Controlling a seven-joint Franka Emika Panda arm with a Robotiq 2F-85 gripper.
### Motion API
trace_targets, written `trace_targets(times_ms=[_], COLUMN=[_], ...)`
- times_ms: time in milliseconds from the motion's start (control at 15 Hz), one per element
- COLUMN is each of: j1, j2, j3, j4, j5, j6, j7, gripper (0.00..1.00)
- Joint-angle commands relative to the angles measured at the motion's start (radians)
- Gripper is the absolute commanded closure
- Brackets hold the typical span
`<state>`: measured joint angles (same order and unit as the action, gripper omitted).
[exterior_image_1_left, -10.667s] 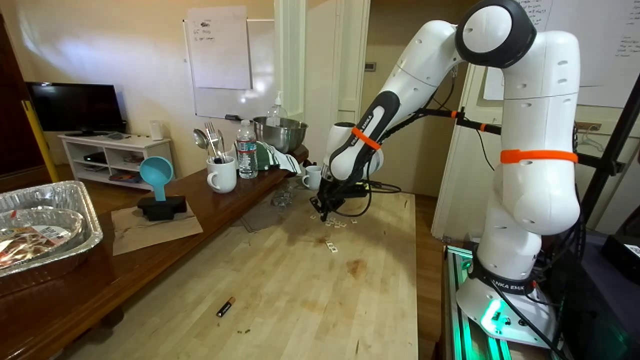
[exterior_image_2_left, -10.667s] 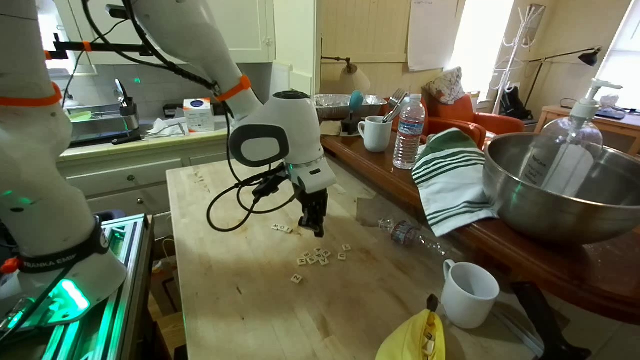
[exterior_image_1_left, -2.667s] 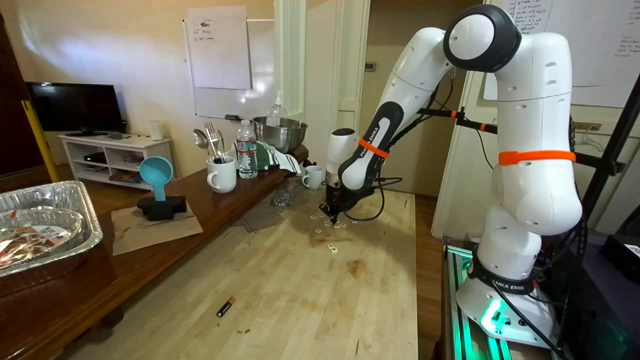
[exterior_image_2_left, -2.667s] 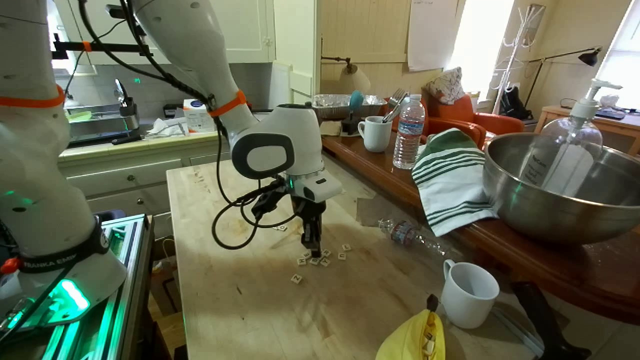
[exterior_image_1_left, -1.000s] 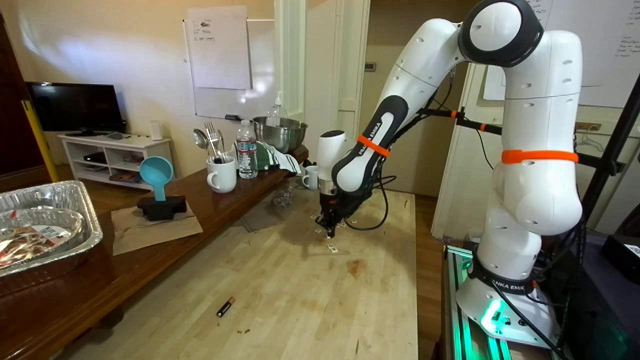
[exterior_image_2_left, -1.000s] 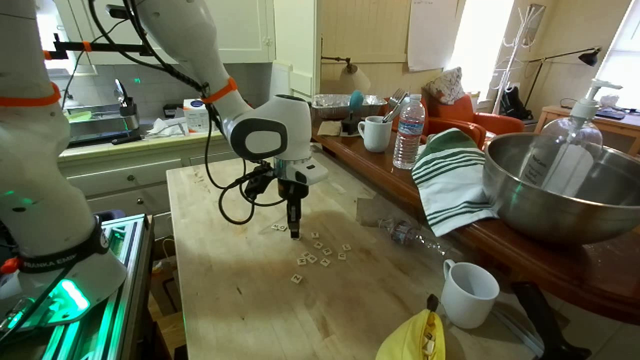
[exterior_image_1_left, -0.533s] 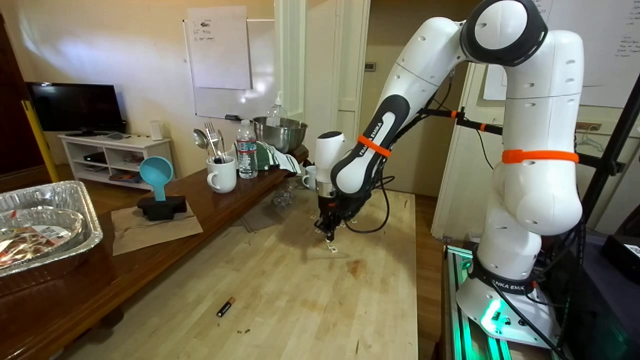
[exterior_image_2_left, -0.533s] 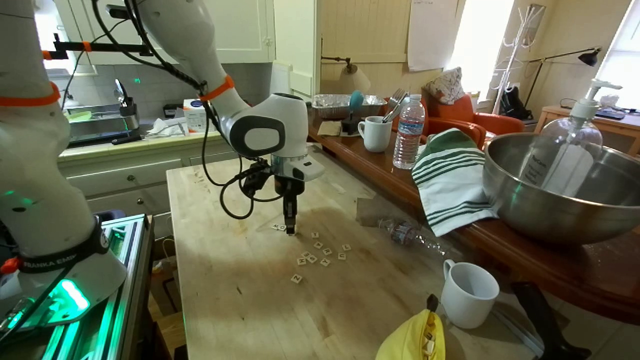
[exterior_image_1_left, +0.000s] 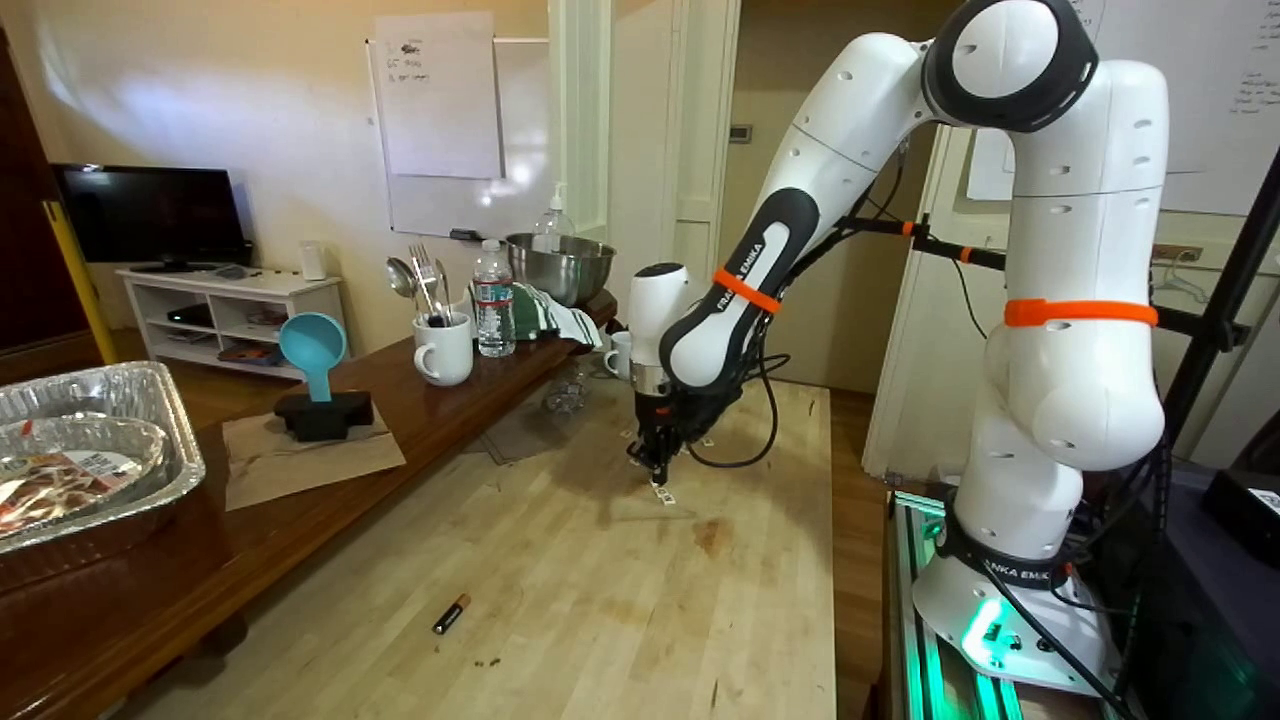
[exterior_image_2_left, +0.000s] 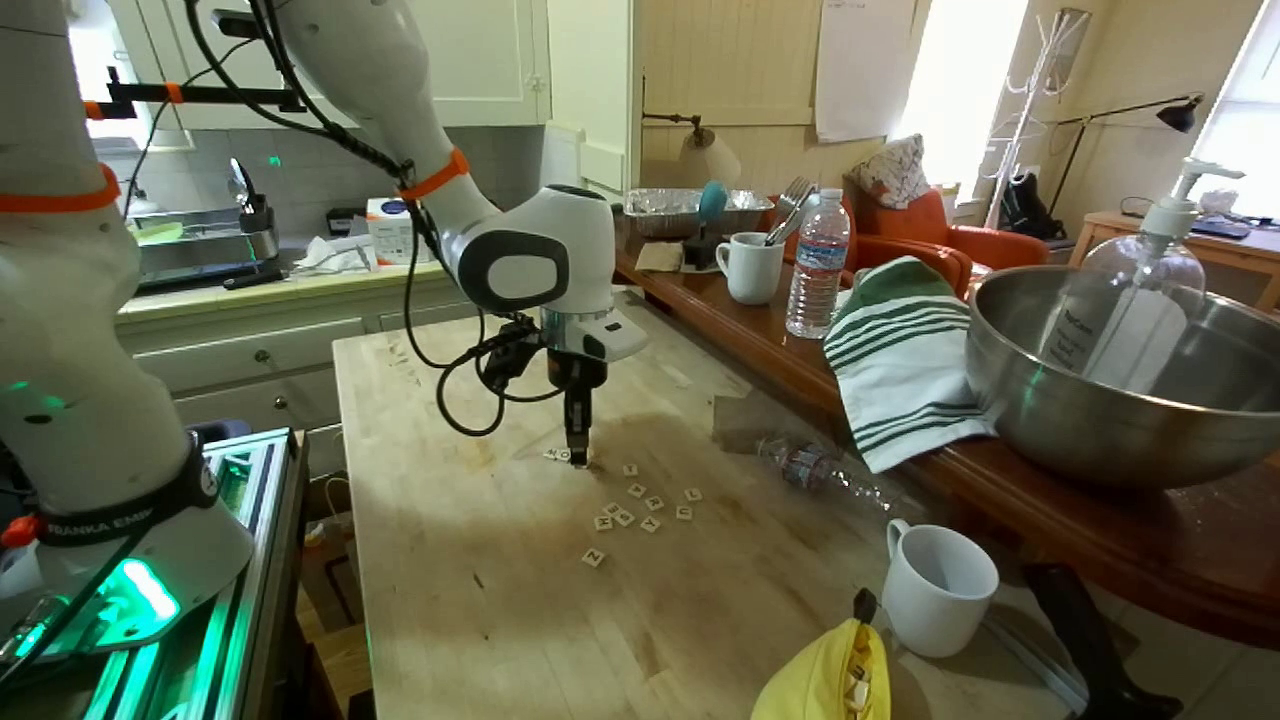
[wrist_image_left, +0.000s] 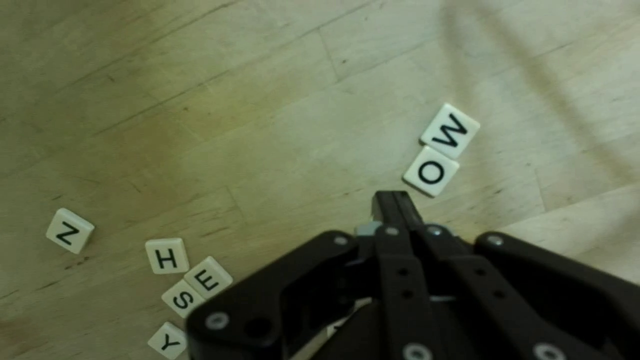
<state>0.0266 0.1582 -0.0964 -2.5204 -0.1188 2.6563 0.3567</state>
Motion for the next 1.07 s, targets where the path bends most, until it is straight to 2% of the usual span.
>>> trace_targets(times_ms=[0,467,1000], j1=[0.005,-0.001,-0.004], j2=[0.040,0.011,-0.053], j3=[0.019,0.024,0.011], j4=[-0.019,-0.032,-0.077], j5=[0.034,0.066,0.035], j6=[-0.017,0.002,0.049], j7=[0.011,-0.005,0.008], gripper=[1.00,1.00,1.00])
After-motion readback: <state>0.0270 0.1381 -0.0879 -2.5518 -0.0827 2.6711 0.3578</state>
